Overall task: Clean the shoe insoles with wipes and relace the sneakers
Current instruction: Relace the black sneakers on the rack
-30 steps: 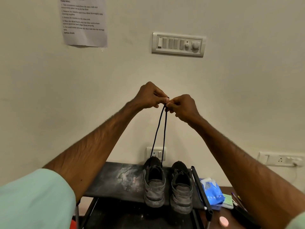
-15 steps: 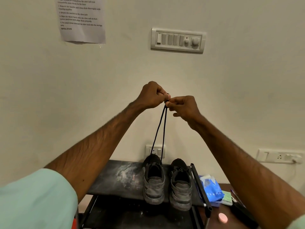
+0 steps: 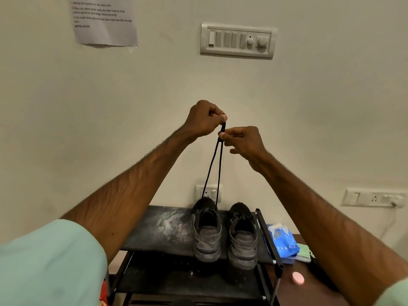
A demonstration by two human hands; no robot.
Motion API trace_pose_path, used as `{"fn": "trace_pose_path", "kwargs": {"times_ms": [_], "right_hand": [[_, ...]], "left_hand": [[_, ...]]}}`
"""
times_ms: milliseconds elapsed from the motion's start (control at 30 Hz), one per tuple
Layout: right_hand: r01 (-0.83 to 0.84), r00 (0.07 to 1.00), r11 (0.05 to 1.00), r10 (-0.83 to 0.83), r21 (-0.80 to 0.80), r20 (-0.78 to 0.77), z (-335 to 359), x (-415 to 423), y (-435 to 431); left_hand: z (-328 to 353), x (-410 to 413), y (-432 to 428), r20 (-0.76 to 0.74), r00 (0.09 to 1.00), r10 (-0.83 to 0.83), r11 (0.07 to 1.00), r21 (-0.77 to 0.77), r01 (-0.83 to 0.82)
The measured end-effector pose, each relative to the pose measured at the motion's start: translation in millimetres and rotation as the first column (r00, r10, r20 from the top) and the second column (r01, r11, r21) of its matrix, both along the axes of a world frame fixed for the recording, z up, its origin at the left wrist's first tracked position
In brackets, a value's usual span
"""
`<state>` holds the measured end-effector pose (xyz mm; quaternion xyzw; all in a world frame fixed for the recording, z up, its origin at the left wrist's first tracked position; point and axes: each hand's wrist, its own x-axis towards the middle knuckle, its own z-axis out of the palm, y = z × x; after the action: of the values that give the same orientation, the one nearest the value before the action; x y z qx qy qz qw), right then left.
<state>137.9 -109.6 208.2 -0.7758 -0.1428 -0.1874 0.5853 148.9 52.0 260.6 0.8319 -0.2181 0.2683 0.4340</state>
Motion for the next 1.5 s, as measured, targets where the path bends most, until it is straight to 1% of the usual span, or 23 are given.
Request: {"fn": "trace_pose_path", "kwargs": {"times_ms": [133, 200, 300, 367, 433, 500, 567, 633, 733, 800, 833, 900, 933, 967, 1000, 1033, 1067, 1133, 1200, 1267, 1367, 1433, 1500], "right_hand": [[-0.008, 1.000, 0.999, 0.008, -0.050, -0.001, -19, 1, 4], [-0.022, 1.000, 0.997, 0.021, -0.069, -0.014, -29, 1, 4], [-0.054, 0.996, 0.992, 0.045, -0.114, -0.079, -50, 1, 4], [-0.051, 0.990, 0.989, 0.032, -0.142, -0.135, -67, 3, 4], [-0.022, 0.981, 0.986, -0.010, -0.166, -0.191, -87, 7, 2], [0.026, 0.967, 0.976, -0.080, -0.215, -0.244, -111, 15, -1], [0.071, 0.947, 0.948, -0.162, -0.311, -0.278, -137, 29, -4], [0.112, 0.919, 0.926, -0.235, -0.360, -0.318, -161, 42, -6], [0.150, 0.891, 0.896, -0.306, -0.417, -0.335, -187, 63, -9], [0.112, 0.884, 0.859, -0.316, -0.500, -0.345, -191, 70, -10], [0.062, 0.875, 0.820, -0.320, -0.569, -0.365, -193, 74, -8], [-0.034, 0.860, 0.714, -0.336, -0.699, -0.384, -191, 76, -7], [-0.053, 0.867, 0.686, -0.329, -0.726, -0.374, -191, 76, -6], [-0.047, 0.886, 0.694, -0.303, -0.718, -0.351, -190, 76, -5], [-0.039, 0.914, 0.724, -0.252, -0.689, -0.317, -189, 72, -6], [-0.062, 0.932, 0.758, -0.189, -0.650, -0.309, -188, 70, -5], [-0.118, 0.936, 0.779, -0.119, -0.616, -0.331, -188, 66, -4], [-0.261, 0.902, 0.756, -0.030, -0.600, -0.430, -189, 64, -3], [-0.321, 0.882, 0.716, -0.012, -0.619, -0.471, -188, 68, -1], [-0.344, 0.874, 0.709, 0.002, -0.616, -0.486, -183, 74, -1], [-0.361, 0.870, 0.666, -0.011, -0.653, -0.492, -182, 79, 0], [-0.321, 0.885, 0.652, -0.053, -0.687, -0.463, -189, 79, 4], [-0.274, 0.897, 0.668, -0.082, -0.692, -0.434, -200, 78, 6]], "left_hand": [[-11, 0, 1, -0.067, 0.996, -0.059, 0.992, -0.114, 0.051], [-19, 2, 5, -0.112, 0.990, -0.081, 0.978, -0.200, 0.058], [-36, 4, 16, -0.226, 0.967, -0.119, 0.950, -0.309, 0.045], [-56, 9, 25, -0.297, 0.945, -0.134, 0.938, -0.347, 0.024], [-82, 16, 34, -0.340, 0.933, -0.115, 0.937, -0.349, -0.012], [-111, 26, 42, -0.356, 0.933, -0.044, 0.952, -0.298, -0.068], [-141, 38, 50, -0.382, 0.923, 0.045, 0.969, -0.209, -0.133], [-173, 51, 55, -0.413, 0.903, 0.117, 0.978, -0.113, -0.178], [-215, 69, 59, -0.402, 0.881, 0.248, 0.968, 0.133, -0.211], [-235, 71, 54, -0.409, 0.866, 0.288, 0.940, 0.293, -0.174], [-244, 73, 50, -0.413, 0.861, 0.297, 0.928, 0.336, -0.159], [-255, 73, 44, -0.418, 0.860, 0.293, 0.927, 0.343, -0.149], [-257, 72, 42, -0.449, 0.852, 0.270, 0.939, 0.317, -0.131], [-261, 73, 41, -0.497, 0.834, 0.238, 0.951, 0.293, -0.097], [-262, 70, 41, -0.545, 0.814, 0.200, 0.960, 0.277, -0.050], [-264, 67, 41, -0.585, 0.794, 0.166, 0.965, 0.263, -0.008], [-266, 62, 41, -0.611, 0.780, 0.135, 0.969, 0.247, 0.026], [-272, 54, 40, -0.644, 0.759, 0.095, 0.975, 0.214, 0.060], [-273, 51, 38, -0.662, 0.745, 0.085, 0.977, 0.202, 0.068], [-272, 49, 37, -0.675, 0.733, 0.079, 0.980, 0.186, 0.066], [-271, 44, 32, -0.674, 0.734, 0.082, 0.985, 0.168, 0.044], [-274, 38, 28, -0.665, 0.741, 0.094, 0.984, 0.177, 0.034], [-278, 33, 25, -0.652, 0.746, 0.135, 0.979, 0.202, -0.001]]}}
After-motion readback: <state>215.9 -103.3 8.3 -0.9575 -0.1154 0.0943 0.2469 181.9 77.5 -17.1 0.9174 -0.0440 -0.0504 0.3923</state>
